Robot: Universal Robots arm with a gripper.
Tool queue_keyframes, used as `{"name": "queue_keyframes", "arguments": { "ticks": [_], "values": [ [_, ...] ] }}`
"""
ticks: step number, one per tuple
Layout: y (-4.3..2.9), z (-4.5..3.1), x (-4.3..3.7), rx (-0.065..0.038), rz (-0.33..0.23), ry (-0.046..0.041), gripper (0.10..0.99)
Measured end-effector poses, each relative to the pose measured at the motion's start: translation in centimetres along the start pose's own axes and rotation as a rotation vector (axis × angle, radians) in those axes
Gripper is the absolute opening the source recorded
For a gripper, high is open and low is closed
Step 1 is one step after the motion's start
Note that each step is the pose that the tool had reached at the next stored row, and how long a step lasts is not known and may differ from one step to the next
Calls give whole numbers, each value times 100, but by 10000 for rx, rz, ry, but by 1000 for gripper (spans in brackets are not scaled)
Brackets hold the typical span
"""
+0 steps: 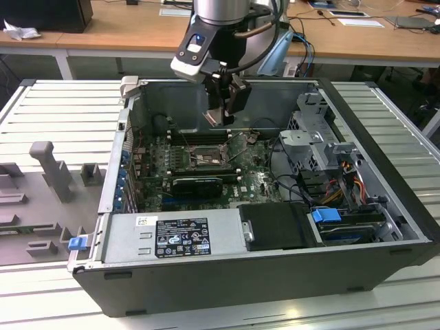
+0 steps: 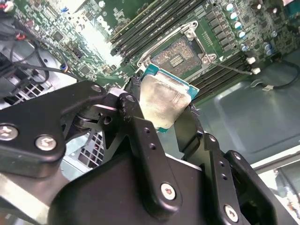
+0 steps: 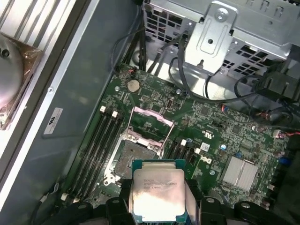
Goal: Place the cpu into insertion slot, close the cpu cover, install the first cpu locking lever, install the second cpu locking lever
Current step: 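Place the cpu into insertion slot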
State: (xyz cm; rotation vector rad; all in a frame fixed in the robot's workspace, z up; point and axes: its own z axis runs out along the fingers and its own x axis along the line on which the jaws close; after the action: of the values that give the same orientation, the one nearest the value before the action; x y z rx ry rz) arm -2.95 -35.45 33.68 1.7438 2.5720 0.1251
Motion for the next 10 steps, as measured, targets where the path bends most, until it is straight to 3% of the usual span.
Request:
{"name": "queue_keyframes", "arguments": {
  "ticks": [10],
  "values": [
    [-5,66,-1,-29,1612,-137,529]
  ]
}}
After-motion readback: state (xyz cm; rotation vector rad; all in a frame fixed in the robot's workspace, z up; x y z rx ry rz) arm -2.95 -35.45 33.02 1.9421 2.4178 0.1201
